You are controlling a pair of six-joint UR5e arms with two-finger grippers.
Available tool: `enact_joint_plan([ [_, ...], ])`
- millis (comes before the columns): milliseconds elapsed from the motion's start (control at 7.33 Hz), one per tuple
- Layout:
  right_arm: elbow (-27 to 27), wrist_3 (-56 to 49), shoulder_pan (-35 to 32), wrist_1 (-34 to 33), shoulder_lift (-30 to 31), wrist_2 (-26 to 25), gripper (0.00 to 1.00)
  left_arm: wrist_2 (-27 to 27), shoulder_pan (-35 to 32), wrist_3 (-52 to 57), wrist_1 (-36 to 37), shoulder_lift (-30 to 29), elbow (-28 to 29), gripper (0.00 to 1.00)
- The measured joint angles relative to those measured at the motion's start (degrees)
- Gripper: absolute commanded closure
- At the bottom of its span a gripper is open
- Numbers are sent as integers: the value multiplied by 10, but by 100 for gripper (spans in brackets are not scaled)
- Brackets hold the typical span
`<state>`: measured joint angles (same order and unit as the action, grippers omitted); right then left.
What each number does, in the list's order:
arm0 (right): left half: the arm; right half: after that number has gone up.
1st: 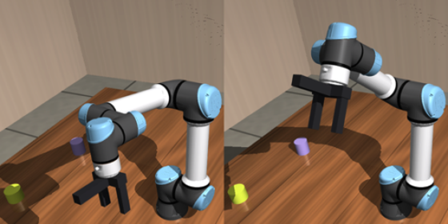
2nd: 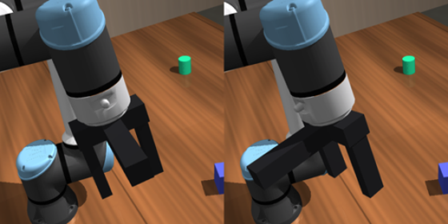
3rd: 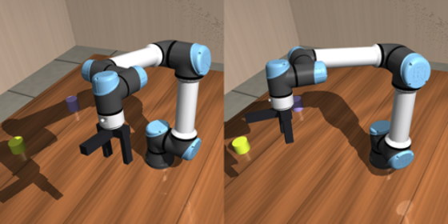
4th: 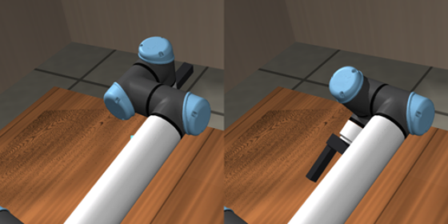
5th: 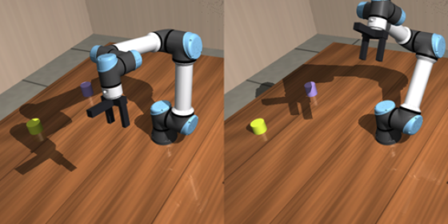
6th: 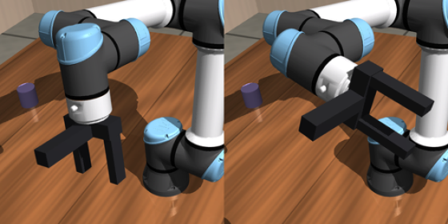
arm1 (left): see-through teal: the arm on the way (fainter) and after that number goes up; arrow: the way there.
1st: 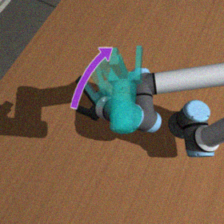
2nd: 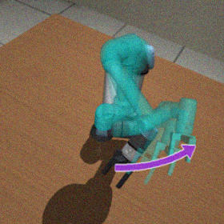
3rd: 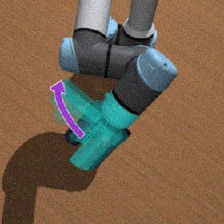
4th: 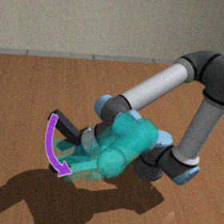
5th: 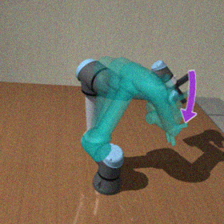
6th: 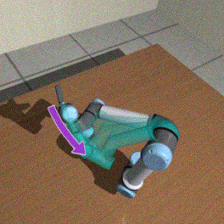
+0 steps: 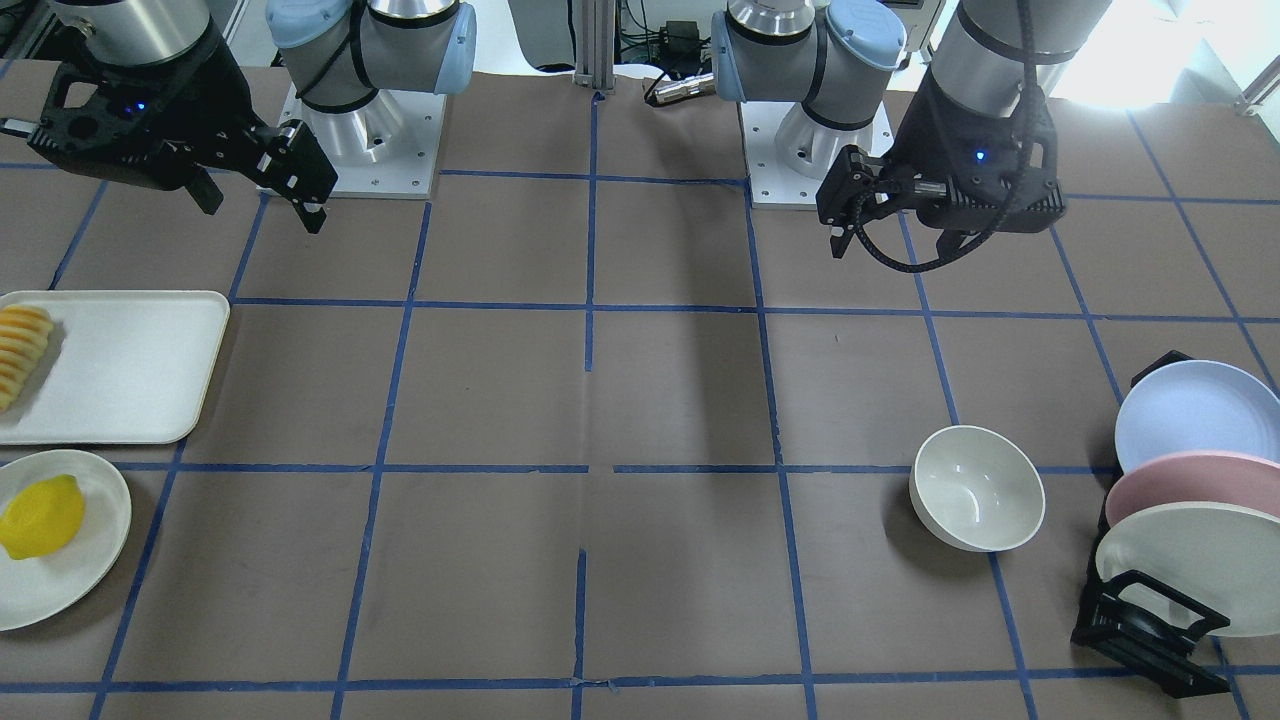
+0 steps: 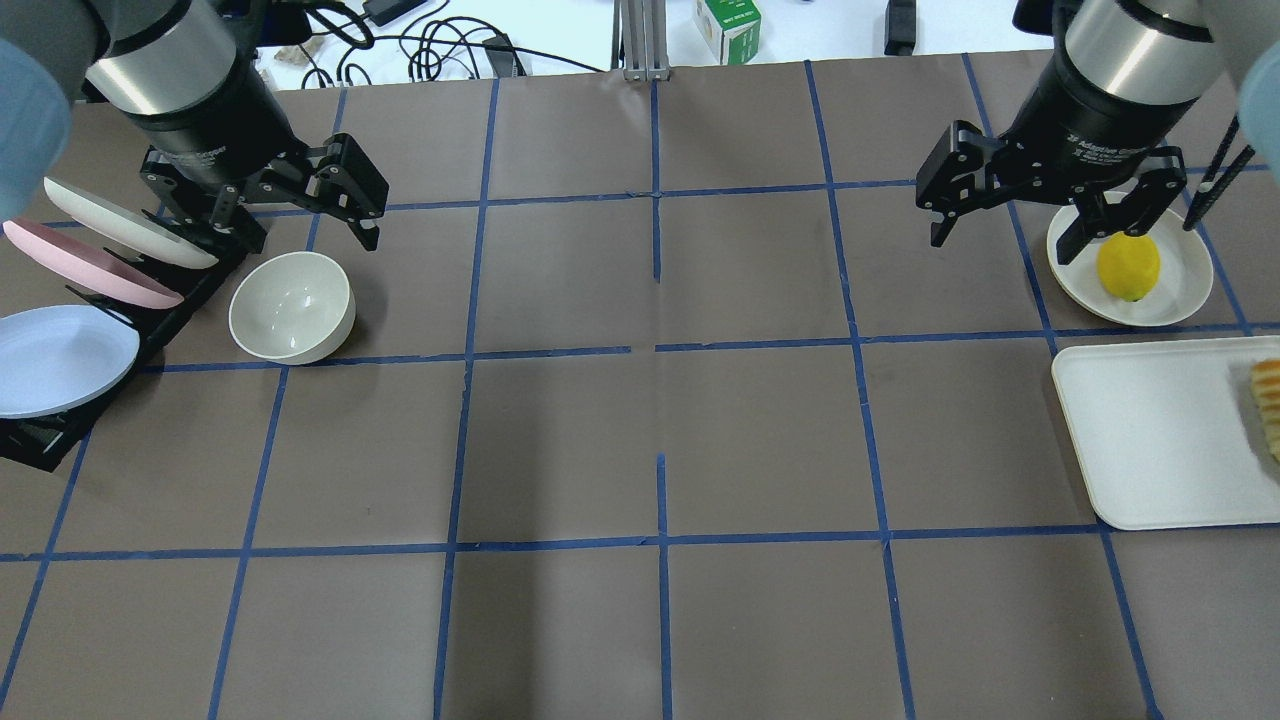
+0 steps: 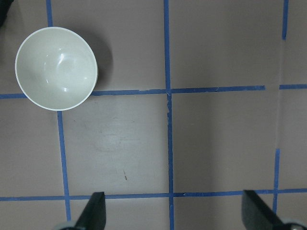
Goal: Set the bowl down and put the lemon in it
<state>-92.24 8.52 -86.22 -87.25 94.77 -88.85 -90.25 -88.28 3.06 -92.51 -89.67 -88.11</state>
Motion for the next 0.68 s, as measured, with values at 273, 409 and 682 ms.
enact_joint_plan([
  [273, -1, 0, 0, 0, 0, -1, 0, -1, -1, 0, -1, -1, 0, 0],
  [409, 0, 0, 1, 1, 0, -1, 0, -3, 0, 1, -2, -1, 0, 0],
  [682, -3, -7, 3, 1, -1, -7, 0, -3, 22, 32, -3, -13, -3, 0],
])
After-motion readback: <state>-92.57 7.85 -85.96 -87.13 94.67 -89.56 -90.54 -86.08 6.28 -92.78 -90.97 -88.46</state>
